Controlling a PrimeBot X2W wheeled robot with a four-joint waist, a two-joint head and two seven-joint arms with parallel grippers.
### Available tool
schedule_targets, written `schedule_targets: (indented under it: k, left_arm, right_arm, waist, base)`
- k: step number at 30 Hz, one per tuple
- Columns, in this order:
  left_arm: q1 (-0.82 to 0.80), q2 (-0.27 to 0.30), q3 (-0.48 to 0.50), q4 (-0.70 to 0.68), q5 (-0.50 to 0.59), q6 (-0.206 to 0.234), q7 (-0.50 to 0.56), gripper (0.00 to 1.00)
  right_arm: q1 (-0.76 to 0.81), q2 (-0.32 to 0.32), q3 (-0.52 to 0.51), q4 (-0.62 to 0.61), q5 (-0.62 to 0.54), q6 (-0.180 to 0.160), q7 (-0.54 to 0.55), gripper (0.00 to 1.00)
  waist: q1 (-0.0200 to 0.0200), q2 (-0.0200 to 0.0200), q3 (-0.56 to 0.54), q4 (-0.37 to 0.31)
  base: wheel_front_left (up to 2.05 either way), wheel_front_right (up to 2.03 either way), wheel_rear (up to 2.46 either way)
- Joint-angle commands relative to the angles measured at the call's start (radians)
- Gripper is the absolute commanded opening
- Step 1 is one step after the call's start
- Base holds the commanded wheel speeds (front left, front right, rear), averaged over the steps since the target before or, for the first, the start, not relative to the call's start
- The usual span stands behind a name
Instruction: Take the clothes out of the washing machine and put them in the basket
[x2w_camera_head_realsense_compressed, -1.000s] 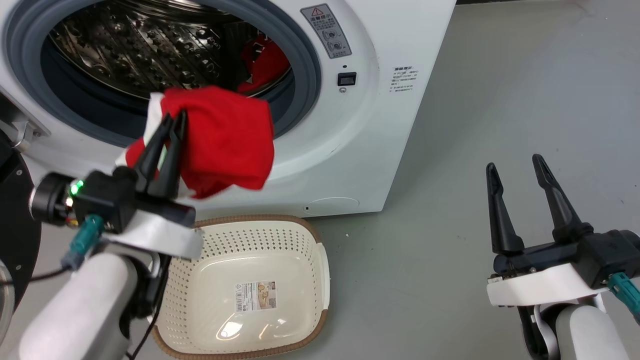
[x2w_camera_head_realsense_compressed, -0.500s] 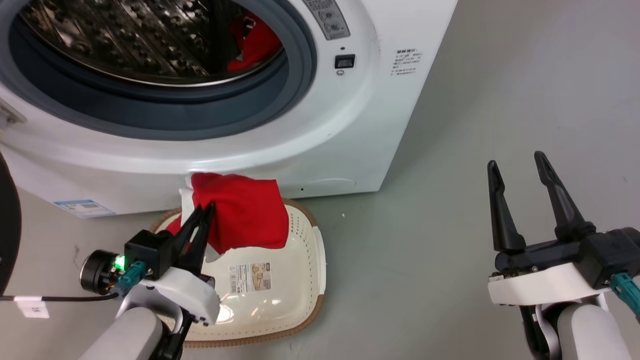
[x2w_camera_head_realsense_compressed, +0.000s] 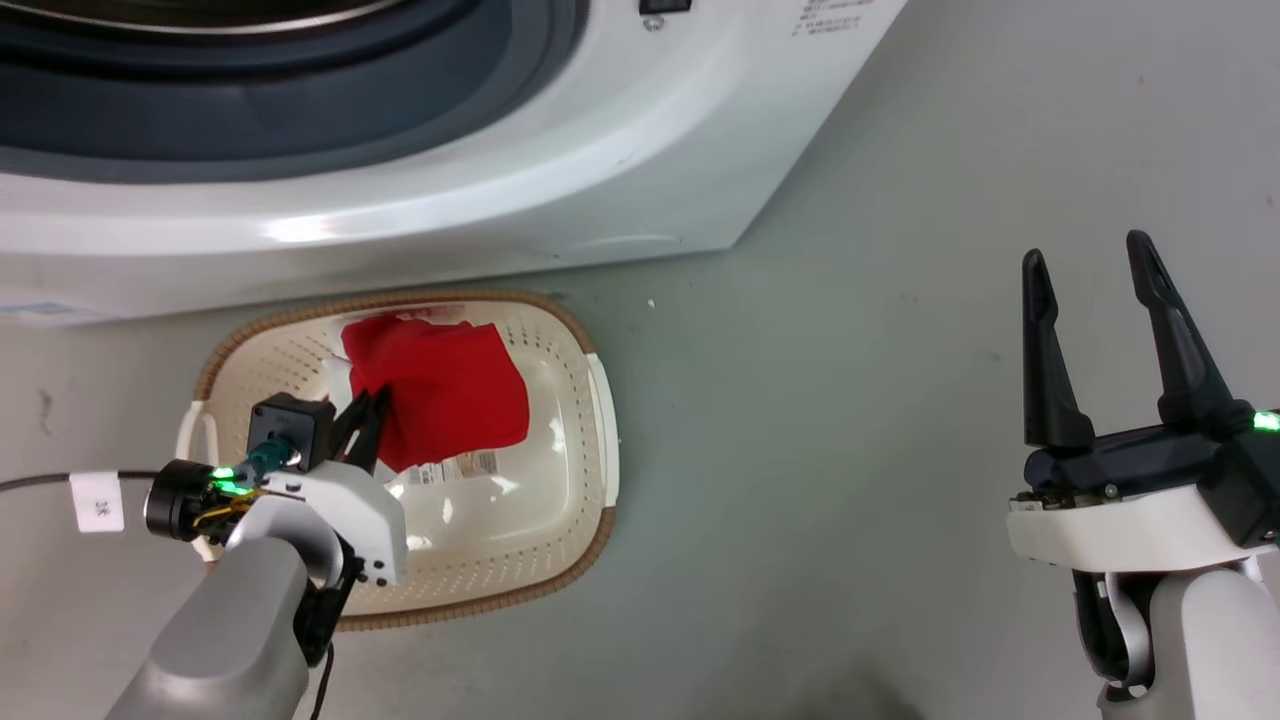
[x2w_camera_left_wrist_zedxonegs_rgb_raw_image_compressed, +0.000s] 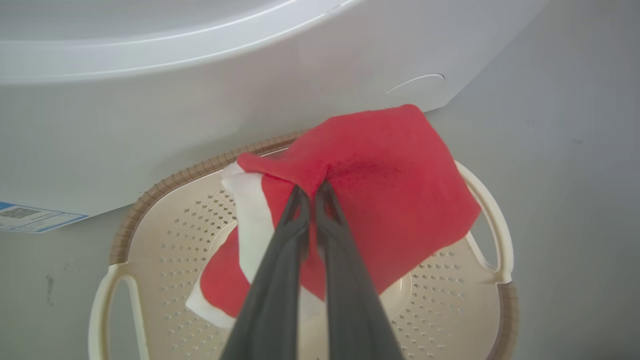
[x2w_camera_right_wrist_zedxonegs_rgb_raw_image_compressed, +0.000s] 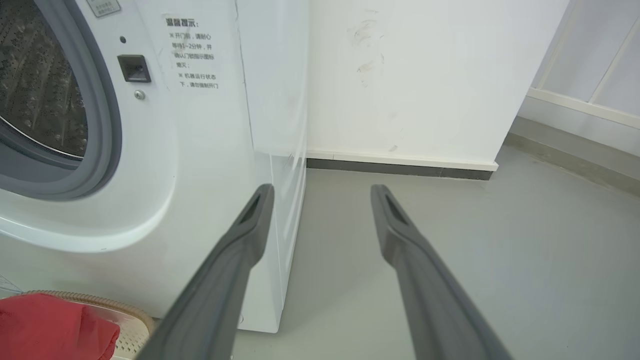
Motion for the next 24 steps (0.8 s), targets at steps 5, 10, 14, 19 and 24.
schedule_targets:
  k: [5, 10, 14, 19, 24]
  left_arm:
    - [-0.115, -0.038, 0.003, 0.165, 0.014, -0.035, -0.003, 0.0]
    - [-0.194, -0.063, 0.02, 0.295, 0.003, -0.053, -0.003, 0.0]
    - [-0.243, -0.078, 0.029, 0.368, 0.002, -0.063, -0.003, 0.0]
    - [-0.276, -0.09, 0.027, 0.422, 0.014, -0.07, -0.003, 0.0]
    - [-0.293, -0.107, 0.043, 0.462, 0.006, -0.059, -0.003, 0.0]
  right_arm:
    - [-0.027, 0.002, -0.01, -0.022, -0.01, -0.001, -0.002, 1.0]
    - [-0.034, 0.002, -0.023, -0.04, -0.006, -0.001, -0.002, 1.0]
    - [-0.044, 0.002, -0.034, -0.051, 0.001, -0.001, -0.002, 1.0]
    - [-0.049, 0.002, -0.047, -0.06, -0.004, -0.001, -0.002, 1.0]
    - [-0.055, 0.002, -0.059, -0.057, -0.012, -0.001, -0.002, 1.0]
  waist:
    - [-0.0001, -0.0001, 0.121, -0.038]
    - [-0.0001, -0.0001, 0.189, -0.052]
    - [-0.0001, -0.0001, 0.227, -0.053]
    - [-0.0001, -0.0001, 0.25, -0.046]
    - [-0.0001, -0.0001, 0.248, -0.037]
  base:
    - [0.0, 0.0, 0.0]
    - [0.0, 0.0, 0.0]
    - [0.0, 0.0, 0.0]
    - [0.0, 0.0, 0.0]
    - [0.0, 0.0, 0.0]
